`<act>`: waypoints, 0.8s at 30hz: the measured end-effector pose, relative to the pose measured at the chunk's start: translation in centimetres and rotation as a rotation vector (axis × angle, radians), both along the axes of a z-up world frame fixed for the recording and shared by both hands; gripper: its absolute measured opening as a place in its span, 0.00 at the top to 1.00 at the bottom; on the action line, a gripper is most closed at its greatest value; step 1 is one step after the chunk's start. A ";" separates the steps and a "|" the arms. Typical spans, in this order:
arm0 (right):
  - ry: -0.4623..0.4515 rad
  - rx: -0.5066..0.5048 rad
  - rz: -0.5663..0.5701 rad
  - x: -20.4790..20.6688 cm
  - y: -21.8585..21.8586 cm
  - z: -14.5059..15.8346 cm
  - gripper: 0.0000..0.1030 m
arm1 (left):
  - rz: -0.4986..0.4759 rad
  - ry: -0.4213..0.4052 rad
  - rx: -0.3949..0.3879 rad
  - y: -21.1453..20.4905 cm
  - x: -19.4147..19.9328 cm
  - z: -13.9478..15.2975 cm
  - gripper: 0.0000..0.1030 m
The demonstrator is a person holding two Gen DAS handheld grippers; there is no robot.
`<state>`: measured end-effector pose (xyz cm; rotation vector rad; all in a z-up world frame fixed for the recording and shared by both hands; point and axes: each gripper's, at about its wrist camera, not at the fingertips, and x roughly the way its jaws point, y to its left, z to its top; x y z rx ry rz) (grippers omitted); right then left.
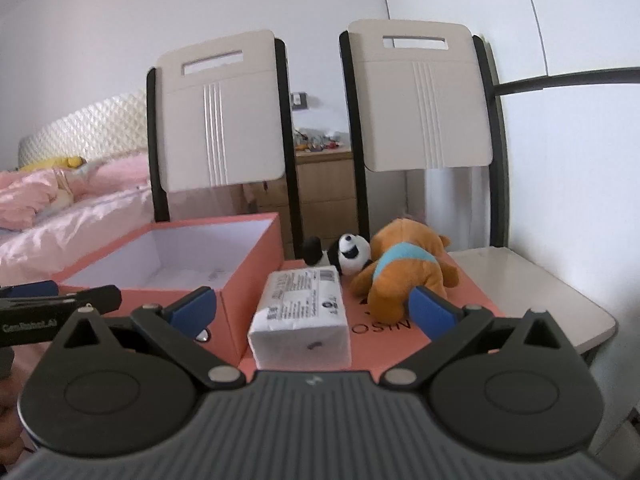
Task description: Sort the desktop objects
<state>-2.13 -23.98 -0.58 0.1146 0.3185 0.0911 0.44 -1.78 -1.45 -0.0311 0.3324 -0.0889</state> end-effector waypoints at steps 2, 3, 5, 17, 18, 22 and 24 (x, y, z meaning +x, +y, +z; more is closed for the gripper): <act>-0.001 0.013 0.014 -0.3 -0.1 0.3 0.00 | 0.004 -0.008 -0.007 0.1 0.0 0.1 0.00; -0.003 0.019 0.019 -0.4 -0.2 0.5 0.00 | 0.003 -0.015 -0.011 0.1 -0.1 0.2 0.00; -0.006 0.033 0.028 -0.7 -0.4 0.7 0.00 | 0.008 -0.027 -0.015 0.1 -0.4 0.2 0.00; -0.012 0.098 0.058 -2.9 -3.5 1.1 0.00 | 0.037 -0.060 -0.108 -1.2 -2.5 -0.4 0.00; -0.018 0.102 0.062 -3.1 -3.8 1.2 0.00 | 0.035 -0.068 -0.119 -1.5 -2.8 -0.7 0.00; -0.040 0.097 0.070 -4.0 -4.8 1.4 0.00 | 0.018 -0.088 -0.127 -3.2 -3.7 -2.3 0.00; -0.049 0.090 0.069 -4.2 -5.2 1.2 0.00 | -0.003 -0.109 -0.104 -4.4 -3.9 -3.0 0.00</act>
